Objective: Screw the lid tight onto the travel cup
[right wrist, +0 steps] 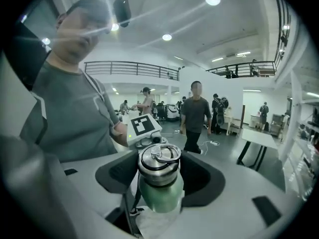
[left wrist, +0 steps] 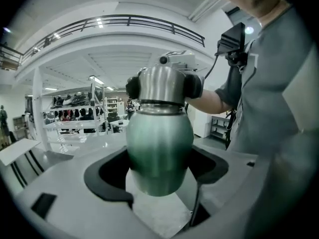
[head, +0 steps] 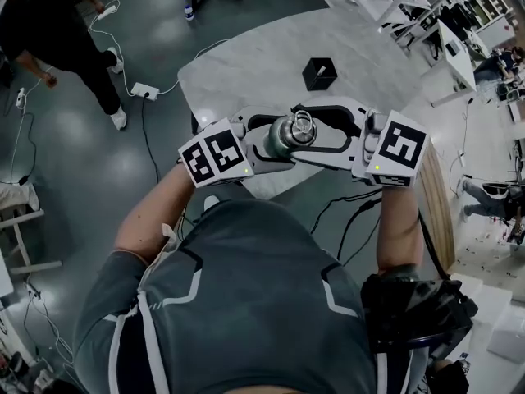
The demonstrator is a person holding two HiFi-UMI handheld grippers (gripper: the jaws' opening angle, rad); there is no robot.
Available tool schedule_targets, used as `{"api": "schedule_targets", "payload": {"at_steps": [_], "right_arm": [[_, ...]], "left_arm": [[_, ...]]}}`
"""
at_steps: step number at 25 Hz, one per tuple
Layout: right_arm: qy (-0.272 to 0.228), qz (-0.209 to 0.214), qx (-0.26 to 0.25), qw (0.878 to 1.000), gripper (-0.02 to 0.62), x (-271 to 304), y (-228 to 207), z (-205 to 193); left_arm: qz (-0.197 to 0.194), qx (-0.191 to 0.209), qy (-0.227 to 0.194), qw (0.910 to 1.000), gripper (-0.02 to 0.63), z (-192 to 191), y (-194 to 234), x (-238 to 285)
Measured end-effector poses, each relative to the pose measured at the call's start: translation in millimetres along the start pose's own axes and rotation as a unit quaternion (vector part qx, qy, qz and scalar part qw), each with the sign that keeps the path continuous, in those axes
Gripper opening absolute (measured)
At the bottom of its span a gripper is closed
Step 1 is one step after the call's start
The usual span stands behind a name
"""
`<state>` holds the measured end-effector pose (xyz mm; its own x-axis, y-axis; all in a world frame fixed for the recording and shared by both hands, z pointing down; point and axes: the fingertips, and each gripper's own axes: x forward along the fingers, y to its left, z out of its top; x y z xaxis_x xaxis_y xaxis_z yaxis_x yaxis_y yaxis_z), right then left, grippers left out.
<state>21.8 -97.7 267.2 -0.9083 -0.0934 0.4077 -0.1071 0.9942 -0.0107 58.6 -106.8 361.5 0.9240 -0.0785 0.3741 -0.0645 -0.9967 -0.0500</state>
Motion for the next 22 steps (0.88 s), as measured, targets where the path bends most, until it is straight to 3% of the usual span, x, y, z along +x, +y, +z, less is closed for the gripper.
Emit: {"api": "schedule_targets", "payload": {"at_steps": [4,10,15,18,22], "right_arm": [[-0.014,-0.003,0.01,1.0,0.281,-1.4,-8.8,-2.6],[-0.002,-0.08,0.085,0.993,0.279,-1.0,-32.9,-18.3],[-0.025,-0.156,0.163,0.974,0.279,3.1,-51.6,-24.7],[-0.042,-0.183,0.173,0.967,0.282,2.6,-55.3,-22.3],[-0.061,-0.161,0.127,0.977,0.302,-5.0,-45.2,-7.5]], "left_arm": [[0.021,0.001,0.021,0.9996,0.371,-2.0,5.7,3.3],[0.098,-0.028,0.076,0.9919,0.371,-16.8,26.3,9.0],[0.155,-0.033,0.102,0.9821,0.371,-27.2,43.1,4.4],[0.142,-0.043,0.089,0.9849,0.371,-25.2,43.2,4.4],[0.096,-0.057,0.051,0.9925,0.371,-9.5,30.6,4.5]]}}
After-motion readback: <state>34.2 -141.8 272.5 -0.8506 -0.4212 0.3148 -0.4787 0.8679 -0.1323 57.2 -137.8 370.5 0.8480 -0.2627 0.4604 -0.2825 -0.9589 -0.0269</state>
